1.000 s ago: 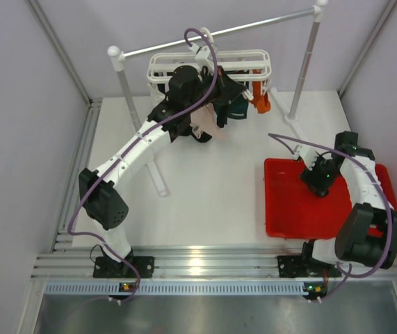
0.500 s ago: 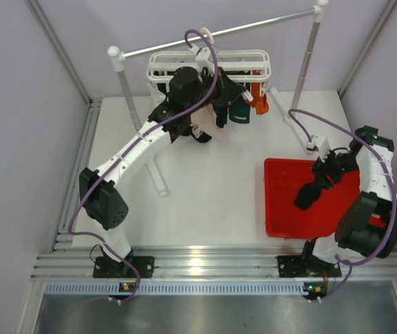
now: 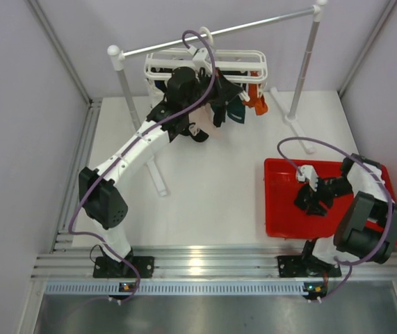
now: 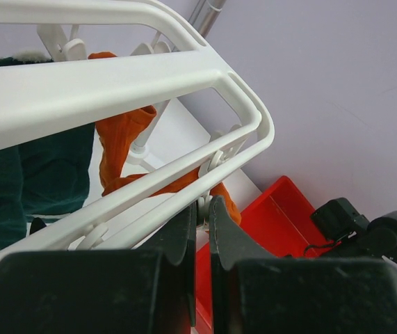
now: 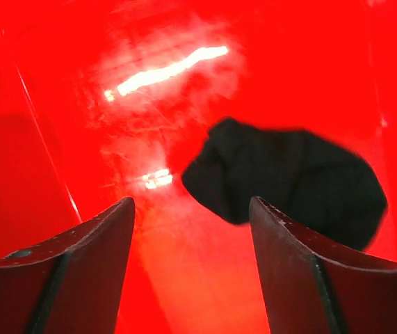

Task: Clip the socks to the hanger
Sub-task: Pick up the sock from the bin.

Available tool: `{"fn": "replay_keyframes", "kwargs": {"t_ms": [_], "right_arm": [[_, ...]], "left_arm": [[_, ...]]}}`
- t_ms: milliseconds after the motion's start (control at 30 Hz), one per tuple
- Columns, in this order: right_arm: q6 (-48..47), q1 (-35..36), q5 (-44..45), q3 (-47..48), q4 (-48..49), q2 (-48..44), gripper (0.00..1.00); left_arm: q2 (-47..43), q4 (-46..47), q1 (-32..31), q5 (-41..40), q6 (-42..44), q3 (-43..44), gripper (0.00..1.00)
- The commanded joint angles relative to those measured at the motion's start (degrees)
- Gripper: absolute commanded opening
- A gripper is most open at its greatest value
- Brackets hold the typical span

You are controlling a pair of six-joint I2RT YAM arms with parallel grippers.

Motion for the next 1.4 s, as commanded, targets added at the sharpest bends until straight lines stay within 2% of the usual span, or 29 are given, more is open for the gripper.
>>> {"fn": "replay_keyframes", "kwargs": {"t_ms": [0, 133, 300, 400, 467, 533, 633, 800, 1100, 1200, 1300, 1367], "right_arm": [[-9.84, 2.72, -0.08, -3.05, 5.33, -2.96, 0.68], [-9.84, 5.72, 1.15, -5.34, 12.26, -3.14, 0.70], [-10.28, 8.36, 4.40, -8.42, 17.63, -1.65, 0.66], [-10.38, 8.27, 5.46, -8.86, 20.36, -0.51, 0.58], [-10.11, 8.18, 4.93, -8.34, 20.11, -1.29, 0.49], [-11.85, 7.75, 3.27, -7.63, 17.23, -2.61, 0.49], [-16.07, 6.78, 0.46, -5.70, 11.33, -5.77, 0.49], [-20.56, 6.95, -2.71, -1.65, 4.21, -7.62, 0.56], [-23.91, 10.11, 0.62, -4.20, 7.87, -4.11, 0.64], [-21.98, 11.70, 2.29, -5.08, 11.48, -2.53, 0.58], [-21.18, 12.40, 3.43, -4.55, 12.89, -0.33, 0.44], [-20.83, 12.40, 4.49, -4.03, 12.90, 0.64, 0.31]], "left_arm": [[-2.15, 2.27, 0.64, 1.11, -1.14, -1.04, 0.00], [-2.23, 2.89, 0.64, 1.02, -1.49, -1.84, 0.00], [-2.06, 2.98, 0.81, 1.19, -1.84, -1.66, 0.00], [-1.88, 2.89, 0.81, 1.28, -1.84, -1.49, 0.00], [-1.71, 2.80, 0.81, 1.28, -1.93, -1.40, 0.00], [-1.62, 2.80, 0.81, 1.37, -2.02, -1.40, 0.00], [-1.44, 2.98, 0.81, 1.46, -2.54, -1.40, 0.00], [-1.27, 3.24, 0.81, 1.72, -2.99, -1.31, 0.00], [-1.36, 2.80, 0.81, 1.37, -2.46, -1.31, 0.00], [-1.18, 2.89, 0.81, 1.37, -2.72, -1.22, 0.00], [-1.09, 2.89, 0.81, 1.20, -2.55, -1.13, 0.00], [-1.09, 2.80, 0.81, 1.28, -2.46, -1.13, 0.00]]}}
